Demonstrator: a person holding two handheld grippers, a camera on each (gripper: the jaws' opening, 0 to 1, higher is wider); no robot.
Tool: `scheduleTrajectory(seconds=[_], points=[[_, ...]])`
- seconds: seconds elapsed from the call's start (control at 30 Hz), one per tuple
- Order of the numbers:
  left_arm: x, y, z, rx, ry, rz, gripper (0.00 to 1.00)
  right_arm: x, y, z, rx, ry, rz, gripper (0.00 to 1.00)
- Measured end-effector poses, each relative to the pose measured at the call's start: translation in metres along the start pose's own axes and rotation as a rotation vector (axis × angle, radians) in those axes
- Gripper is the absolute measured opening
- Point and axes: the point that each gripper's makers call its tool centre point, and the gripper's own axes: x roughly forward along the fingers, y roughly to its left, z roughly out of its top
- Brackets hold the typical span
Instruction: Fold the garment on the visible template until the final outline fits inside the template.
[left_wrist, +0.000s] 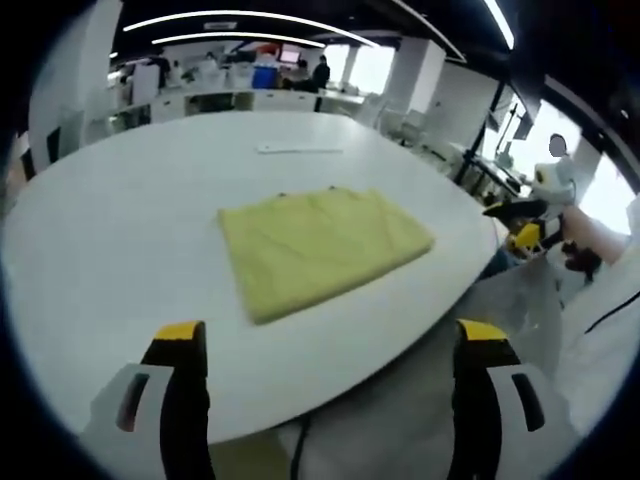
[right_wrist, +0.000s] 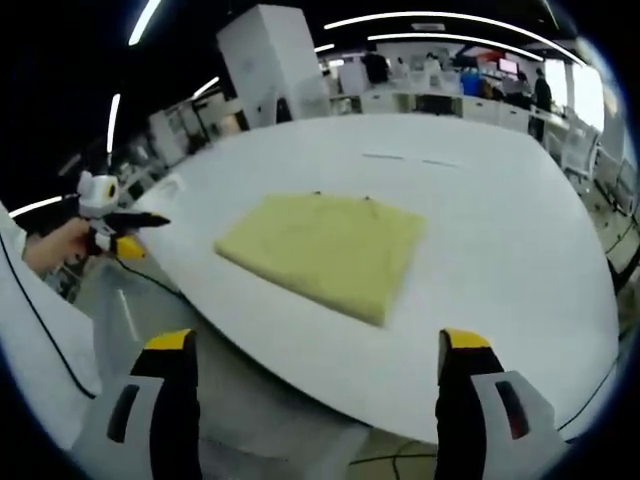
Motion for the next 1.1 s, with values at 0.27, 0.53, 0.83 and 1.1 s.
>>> scheduleTrajectory(seconds=[0.27, 0.53, 0.83, 1.1], points=[[-0.002, 0.003, -0.002, 0.005, 0.008, -0.003, 0.99, 0.005, 0.003, -0.001, 0.006, -0.007, 0.034, 0.97], [0.003, 0.009, -0.007, 0.009, 0.02, -0.011, 0.96, 0.015, 0.001, -0.001, 0.008, -0.006, 0.06, 0.95], [0.015, 0.015, -0.008, 0.001, 0.028, -0.026, 0.92, 0.024, -0.004, -0.005, 0.023, -0.005, 0.082, 0.9], [0.029, 0.024, -0.01, -0.008, 0.025, -0.051, 0.81, 0.036, -0.009, -0.008, 0.038, -0.004, 0.095, 0.87]])
